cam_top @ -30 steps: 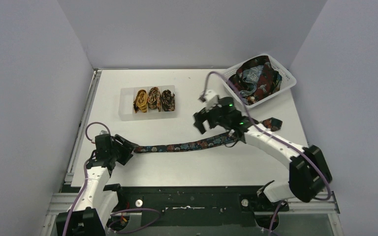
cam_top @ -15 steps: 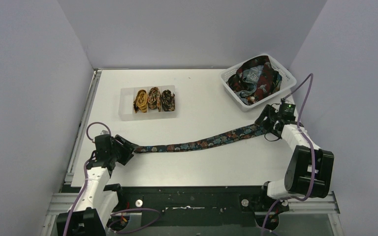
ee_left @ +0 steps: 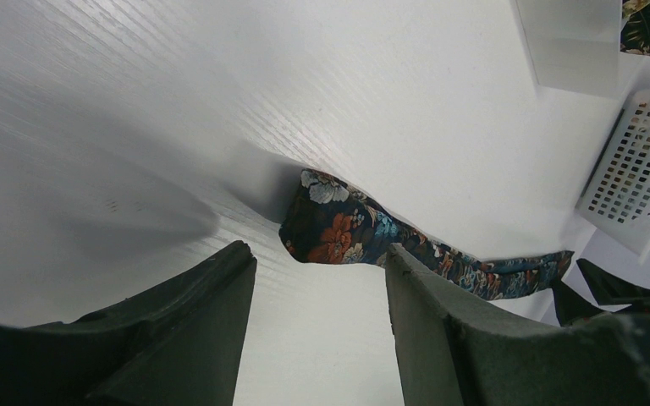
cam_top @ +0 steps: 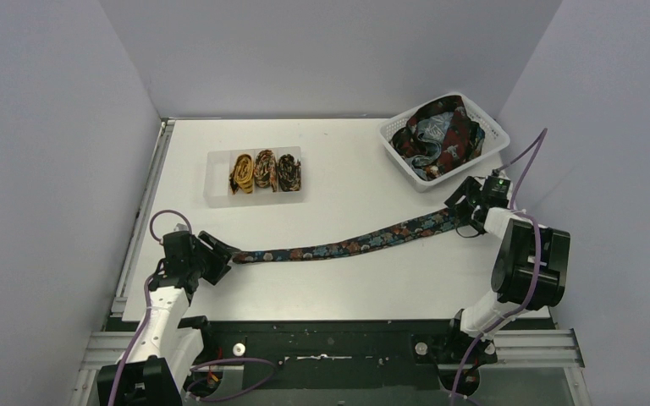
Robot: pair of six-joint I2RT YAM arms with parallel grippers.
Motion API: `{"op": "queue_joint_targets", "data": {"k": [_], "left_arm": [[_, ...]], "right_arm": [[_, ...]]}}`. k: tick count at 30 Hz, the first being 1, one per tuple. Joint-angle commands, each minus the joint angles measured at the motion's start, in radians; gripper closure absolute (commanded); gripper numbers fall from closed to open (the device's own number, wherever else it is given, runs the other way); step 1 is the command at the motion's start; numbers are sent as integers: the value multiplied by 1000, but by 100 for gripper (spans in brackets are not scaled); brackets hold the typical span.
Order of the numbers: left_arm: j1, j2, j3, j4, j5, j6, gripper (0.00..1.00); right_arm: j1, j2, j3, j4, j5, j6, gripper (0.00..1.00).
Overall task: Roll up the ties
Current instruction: Roll the tie at the center of the board.
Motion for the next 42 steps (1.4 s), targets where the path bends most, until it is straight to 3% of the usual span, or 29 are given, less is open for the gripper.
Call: {"op": "queue_joint_targets", "data": {"k": [1, 5, 9, 12, 17, 20, 24, 28, 33, 42], "left_arm": [[7, 0, 32, 18, 12, 18, 44], [8, 3, 28, 24, 15, 18, 44], [7, 7, 25, 30, 28, 25, 44], [7, 6, 17, 43, 31, 26, 44], [7, 11, 8, 74, 26, 22, 44], [8, 17, 9, 76, 20, 26, 45], [10, 18, 19, 36, -7, 21, 46], [12, -3, 22, -6, -40, -19, 49], [15, -31, 27, -50, -48, -46, 50], [18, -68, 57, -109, -46, -54, 50]], "right_arm": [[-28, -20, -20, -75, 213, 29, 29], [-31, -55, 0, -132, 234, 8, 29], [-12, -108, 70, -183, 135, -59, 23], [69, -154, 159, -235, 32, -143, 20], [418, -257, 134, -137, -116, -160, 26], [689, -251, 77, 73, -136, -95, 35], [1028, -109, 160, 192, -107, -201, 43], [1196, 92, 338, 159, -85, -297, 57], [1267, 275, 478, 159, -78, -257, 74], [1334, 452, 659, 75, -72, -253, 87]]}}
